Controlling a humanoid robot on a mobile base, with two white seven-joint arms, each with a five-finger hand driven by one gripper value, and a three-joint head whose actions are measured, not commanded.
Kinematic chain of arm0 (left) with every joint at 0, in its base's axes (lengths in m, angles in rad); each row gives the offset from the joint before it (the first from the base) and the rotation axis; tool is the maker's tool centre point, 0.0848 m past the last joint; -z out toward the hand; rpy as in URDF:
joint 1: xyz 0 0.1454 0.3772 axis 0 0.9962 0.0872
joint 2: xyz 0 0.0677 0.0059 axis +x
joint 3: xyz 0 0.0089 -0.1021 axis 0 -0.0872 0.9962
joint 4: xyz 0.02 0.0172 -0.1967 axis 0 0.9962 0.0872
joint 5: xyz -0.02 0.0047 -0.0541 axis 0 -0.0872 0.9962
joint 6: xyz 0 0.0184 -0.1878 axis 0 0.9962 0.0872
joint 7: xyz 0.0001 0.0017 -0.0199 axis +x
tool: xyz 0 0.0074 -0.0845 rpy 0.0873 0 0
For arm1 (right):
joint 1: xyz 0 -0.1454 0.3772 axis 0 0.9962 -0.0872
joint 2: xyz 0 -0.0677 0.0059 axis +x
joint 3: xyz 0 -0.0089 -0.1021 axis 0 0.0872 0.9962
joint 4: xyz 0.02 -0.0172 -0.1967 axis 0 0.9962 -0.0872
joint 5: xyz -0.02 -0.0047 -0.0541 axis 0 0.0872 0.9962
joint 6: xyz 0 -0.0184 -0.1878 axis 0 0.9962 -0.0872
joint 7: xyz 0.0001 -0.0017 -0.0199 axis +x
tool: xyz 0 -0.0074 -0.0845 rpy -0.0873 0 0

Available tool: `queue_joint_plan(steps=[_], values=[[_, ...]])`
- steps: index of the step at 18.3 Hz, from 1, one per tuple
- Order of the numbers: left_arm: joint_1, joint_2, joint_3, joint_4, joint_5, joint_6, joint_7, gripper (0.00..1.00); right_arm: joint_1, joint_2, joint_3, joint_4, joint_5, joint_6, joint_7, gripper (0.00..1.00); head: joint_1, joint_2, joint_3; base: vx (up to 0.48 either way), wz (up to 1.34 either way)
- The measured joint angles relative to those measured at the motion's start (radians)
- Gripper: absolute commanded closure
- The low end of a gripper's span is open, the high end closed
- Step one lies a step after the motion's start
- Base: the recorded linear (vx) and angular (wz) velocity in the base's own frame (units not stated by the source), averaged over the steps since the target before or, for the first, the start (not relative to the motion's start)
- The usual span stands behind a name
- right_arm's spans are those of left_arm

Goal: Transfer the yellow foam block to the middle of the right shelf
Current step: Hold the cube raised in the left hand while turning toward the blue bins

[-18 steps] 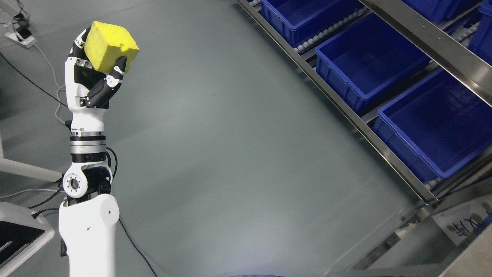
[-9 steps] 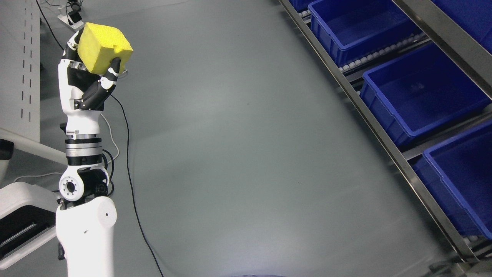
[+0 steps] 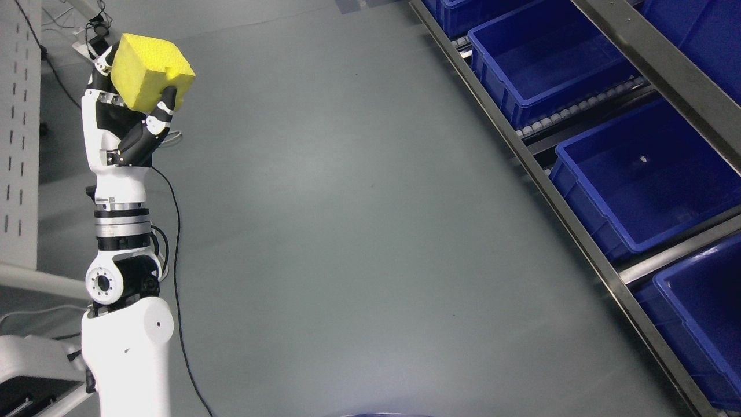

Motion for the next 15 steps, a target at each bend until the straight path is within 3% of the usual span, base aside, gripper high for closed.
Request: queue_joint_plan(steps=[15], values=[[0.004,-0.001,0.005,-0.011,-0.001,0.0,-0.002,0.66,0.0,0.0,0.0,0.0,0.0,0.0,0.0,0.0,0.0,0.0,0.0,0.441,-0.33]])
